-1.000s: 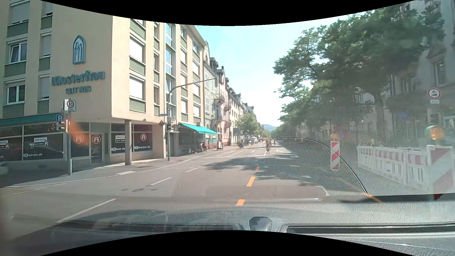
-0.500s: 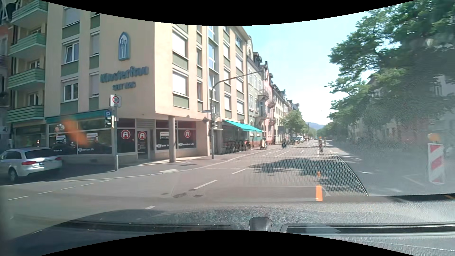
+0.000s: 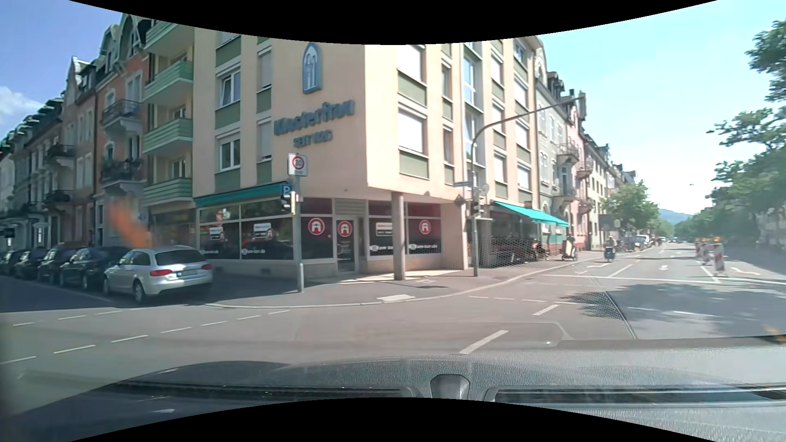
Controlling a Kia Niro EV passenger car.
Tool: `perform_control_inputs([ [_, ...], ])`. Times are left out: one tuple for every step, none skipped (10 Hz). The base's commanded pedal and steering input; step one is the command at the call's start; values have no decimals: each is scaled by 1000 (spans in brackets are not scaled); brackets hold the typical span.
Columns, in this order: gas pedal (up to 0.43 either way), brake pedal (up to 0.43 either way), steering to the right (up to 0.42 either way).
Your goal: Follow the waypoints while adhering to traffic rules and regulations
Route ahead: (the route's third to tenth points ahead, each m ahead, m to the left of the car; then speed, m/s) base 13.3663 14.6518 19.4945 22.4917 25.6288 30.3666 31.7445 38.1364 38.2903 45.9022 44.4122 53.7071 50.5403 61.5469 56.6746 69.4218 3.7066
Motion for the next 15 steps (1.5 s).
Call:
perform_control_inputs([
  [228, 0, -633],
  [189, 0, -615],
  [169, 0, -595],
  [138, 0, -585],
  [138, 0, -578],
  [138, 0, -572],
  [130, 0, -560],
  [130, 0, -548],
  [130, 0, -532],
  [130, 0, -518],
  [130, 0, -501],
  [118, 0, -477],
  [79, 0, -455],
  [79, 0, -439],
  [79, 0, -415],
])
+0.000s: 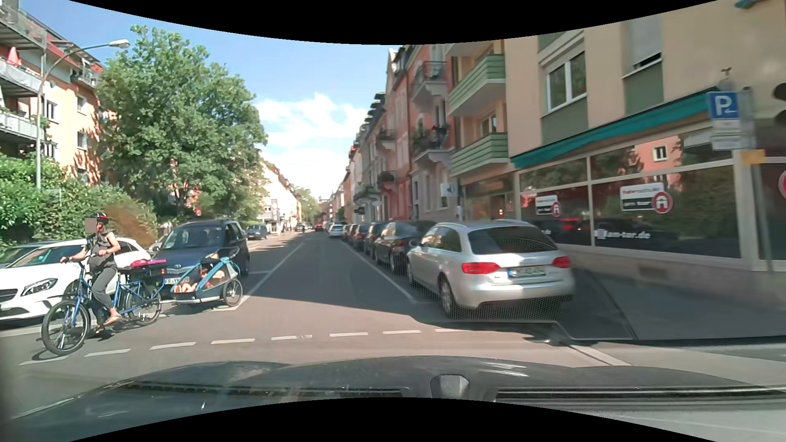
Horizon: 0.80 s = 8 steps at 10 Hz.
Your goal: Follow the waypoints while adhering to traffic rules and regulations
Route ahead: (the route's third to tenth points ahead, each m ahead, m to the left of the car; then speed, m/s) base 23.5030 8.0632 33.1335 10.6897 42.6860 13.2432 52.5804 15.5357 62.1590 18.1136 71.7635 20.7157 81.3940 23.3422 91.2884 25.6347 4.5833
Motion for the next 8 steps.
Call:
perform_control_inputs([
  [79, 0, -378],
  [79, 0, -327],
  [79, 0, -256],
  [79, 0, -217],
  [79, 0, -169],
  [79, 0, -121],
  [87, 0, -85],
  [98, 0, -53],
])
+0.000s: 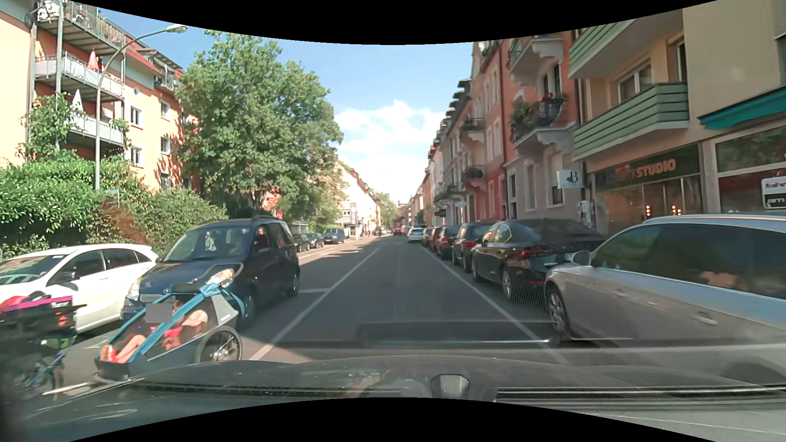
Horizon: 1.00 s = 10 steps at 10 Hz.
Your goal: Follow the waypoints while adhering to traffic rules and regulations
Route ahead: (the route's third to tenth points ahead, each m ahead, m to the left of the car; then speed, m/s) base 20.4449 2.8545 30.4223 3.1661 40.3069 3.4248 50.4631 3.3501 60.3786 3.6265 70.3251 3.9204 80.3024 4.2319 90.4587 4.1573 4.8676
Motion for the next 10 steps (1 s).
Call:
perform_control_inputs([
  [130, 0, -33],
  [138, 0, -28],
  [157, 0, -30],
  [157, 0, -32],
  [157, 0, -32],
  [157, 0, -32],
  [157, 0, -32],
  [157, 0, -32],
  [169, 0, -33],
  [169, 0, -34],
])
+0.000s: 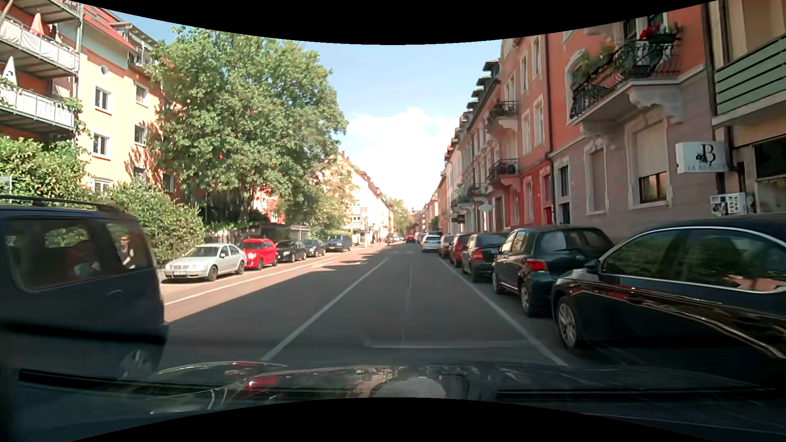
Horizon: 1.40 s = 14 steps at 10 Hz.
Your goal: Follow the waypoints while adhering to traffic rules and regulations
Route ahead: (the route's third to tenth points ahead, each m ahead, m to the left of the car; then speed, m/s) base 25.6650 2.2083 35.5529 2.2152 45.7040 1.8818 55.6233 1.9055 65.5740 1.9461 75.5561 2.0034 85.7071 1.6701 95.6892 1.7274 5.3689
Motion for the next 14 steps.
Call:
perform_control_inputs([
  [169, 0, -34],
  [169, 0, -34],
  [169, 0, -32],
  [169, 0, -33],
  [169, 0, -36],
  [169, 0, -35],
  [157, 0, -32],
  [157, 0, -31],
  [157, 0, -31],
  [150, 0, -31],
  [150, 0, -30],
  [138, 0, -28],
  [138, 0, -17],
  [130, 0, -4],
])
